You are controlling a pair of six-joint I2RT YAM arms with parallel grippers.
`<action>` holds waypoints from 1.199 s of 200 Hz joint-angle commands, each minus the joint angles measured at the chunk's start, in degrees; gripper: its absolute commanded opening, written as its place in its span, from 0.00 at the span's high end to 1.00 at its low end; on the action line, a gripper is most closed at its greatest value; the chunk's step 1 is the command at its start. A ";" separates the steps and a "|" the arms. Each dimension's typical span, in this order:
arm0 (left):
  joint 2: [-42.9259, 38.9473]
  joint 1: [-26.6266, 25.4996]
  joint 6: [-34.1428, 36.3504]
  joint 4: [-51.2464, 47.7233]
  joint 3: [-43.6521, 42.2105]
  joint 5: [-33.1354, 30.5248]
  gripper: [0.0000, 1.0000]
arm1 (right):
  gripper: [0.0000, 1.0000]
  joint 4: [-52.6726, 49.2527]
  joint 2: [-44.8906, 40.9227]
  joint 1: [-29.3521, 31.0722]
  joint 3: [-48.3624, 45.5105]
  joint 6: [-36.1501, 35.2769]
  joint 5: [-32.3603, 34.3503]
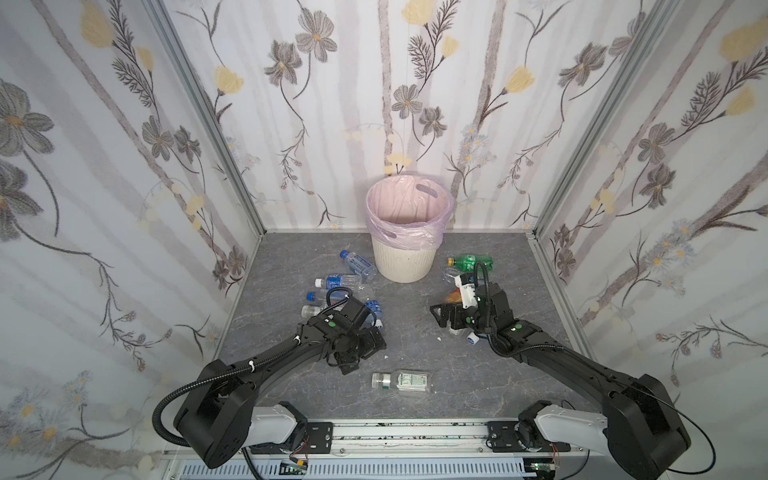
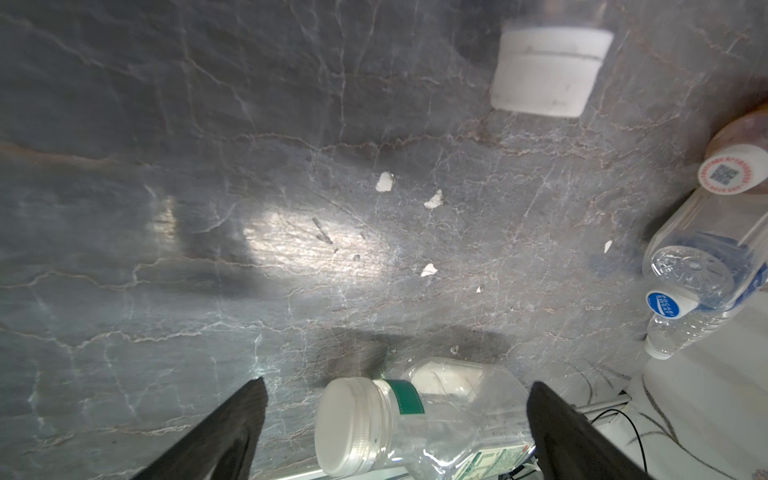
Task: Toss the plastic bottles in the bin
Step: 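Lower the left gripper and close it on the green-capped bottle's cap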
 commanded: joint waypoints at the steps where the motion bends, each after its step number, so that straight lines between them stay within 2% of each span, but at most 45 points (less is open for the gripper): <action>1: 0.45 0.00 -1.28 -0.54 -0.94 3.52 0.00 | 0.00 1.92 -0.31 -0.02 -0.08 -0.22 -0.68; 84: 0.05 -0.60 -10.12 -0.50 -3.36 7.67 0.00 | 0.00 2.27 0.71 0.02 0.35 -0.13 -0.70; 135: 1.24 -2.96 -15.32 -0.48 -4.16 8.89 0.00 | 0.00 2.17 0.54 -0.11 0.42 -0.36 -0.53; 240: 5.31 -4.64 -19.23 1.51 -2.27 8.88 0.00 | 0.00 2.31 -0.45 -0.28 -0.10 -0.51 -0.55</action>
